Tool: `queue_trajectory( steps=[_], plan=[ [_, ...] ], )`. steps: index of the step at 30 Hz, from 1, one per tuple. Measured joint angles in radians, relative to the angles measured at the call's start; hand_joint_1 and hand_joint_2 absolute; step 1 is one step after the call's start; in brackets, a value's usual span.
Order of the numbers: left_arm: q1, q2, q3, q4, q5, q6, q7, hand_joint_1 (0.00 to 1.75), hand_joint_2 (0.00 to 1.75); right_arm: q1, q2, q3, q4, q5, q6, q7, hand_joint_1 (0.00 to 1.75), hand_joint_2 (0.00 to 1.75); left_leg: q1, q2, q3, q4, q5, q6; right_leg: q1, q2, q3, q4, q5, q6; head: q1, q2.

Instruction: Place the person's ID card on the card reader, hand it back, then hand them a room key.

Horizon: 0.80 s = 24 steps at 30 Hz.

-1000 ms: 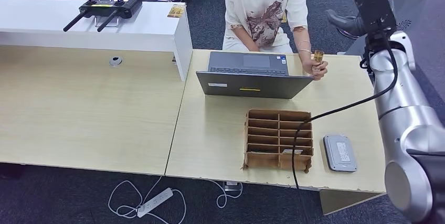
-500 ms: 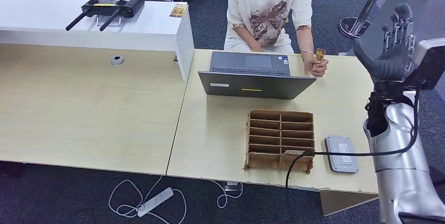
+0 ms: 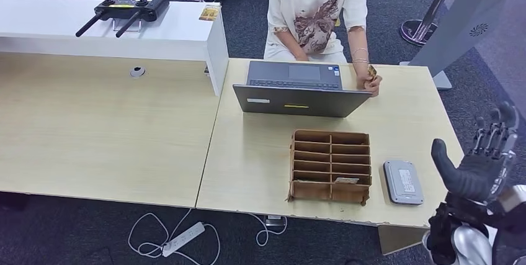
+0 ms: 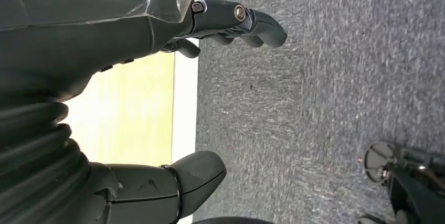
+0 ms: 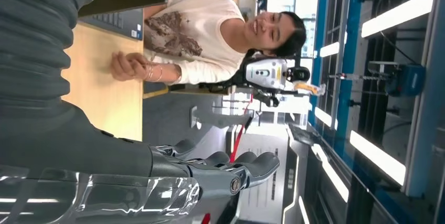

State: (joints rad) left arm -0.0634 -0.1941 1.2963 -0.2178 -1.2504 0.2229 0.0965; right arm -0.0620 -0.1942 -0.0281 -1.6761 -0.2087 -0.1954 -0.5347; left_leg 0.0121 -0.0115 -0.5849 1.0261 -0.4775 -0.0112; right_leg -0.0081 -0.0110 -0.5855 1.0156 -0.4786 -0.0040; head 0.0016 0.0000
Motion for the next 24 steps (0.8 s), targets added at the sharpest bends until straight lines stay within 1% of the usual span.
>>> queue_trajectory(
  steps=[5, 10, 16, 20, 24],
  plan=[
    [0.004, -0.002, 0.001, 0.000, -0.006, -0.003, 0.006, 0.00, 1.75, 0.172, 0.048, -0.006, -0.141, 0.055, -0.046, -0.030, 0.00, 1.75, 0.000, 0.001, 0.000, 0.000, -0.001, 0.000, 0.000, 0.000, 0.000, 0.000, -0.001, 0.000, 0.000, 0.000],
    [0.004, -0.003, 0.003, 0.000, -0.004, -0.004, 0.010, 0.00, 1.75, 0.276, 0.085, -0.006, -0.223, 0.112, -0.075, -0.040, 0.00, 1.75, 0.000, 0.001, 0.000, 0.000, -0.001, 0.000, 0.000, 0.001, 0.000, 0.000, -0.001, 0.000, 0.000, 0.000],
    [0.004, -0.004, 0.011, 0.000, -0.002, -0.004, 0.010, 0.00, 1.75, 0.347, 0.124, -0.004, -0.276, 0.200, -0.104, -0.035, 0.00, 1.75, 0.000, 0.001, 0.001, 0.000, -0.001, 0.000, -0.001, 0.001, 0.000, 0.000, -0.001, 0.000, 0.000, 0.000],
    [0.004, -0.006, 0.014, 0.000, -0.002, -0.004, 0.010, 0.00, 1.75, 0.368, 0.133, -0.003, -0.287, 0.257, -0.114, -0.026, 0.00, 1.75, 0.000, 0.001, 0.001, 0.000, -0.001, 0.000, -0.001, 0.002, 0.001, 0.000, -0.001, 0.000, 0.000, 0.000],
    [0.004, -0.008, 0.015, 0.000, -0.002, -0.004, 0.010, 0.00, 1.75, 0.378, 0.136, -0.003, -0.293, 0.268, -0.116, -0.024, 0.00, 1.75, -0.001, 0.002, 0.001, 0.000, -0.001, 0.000, -0.001, 0.002, 0.000, 0.000, -0.001, 0.000, 0.000, 0.000]
  ],
)
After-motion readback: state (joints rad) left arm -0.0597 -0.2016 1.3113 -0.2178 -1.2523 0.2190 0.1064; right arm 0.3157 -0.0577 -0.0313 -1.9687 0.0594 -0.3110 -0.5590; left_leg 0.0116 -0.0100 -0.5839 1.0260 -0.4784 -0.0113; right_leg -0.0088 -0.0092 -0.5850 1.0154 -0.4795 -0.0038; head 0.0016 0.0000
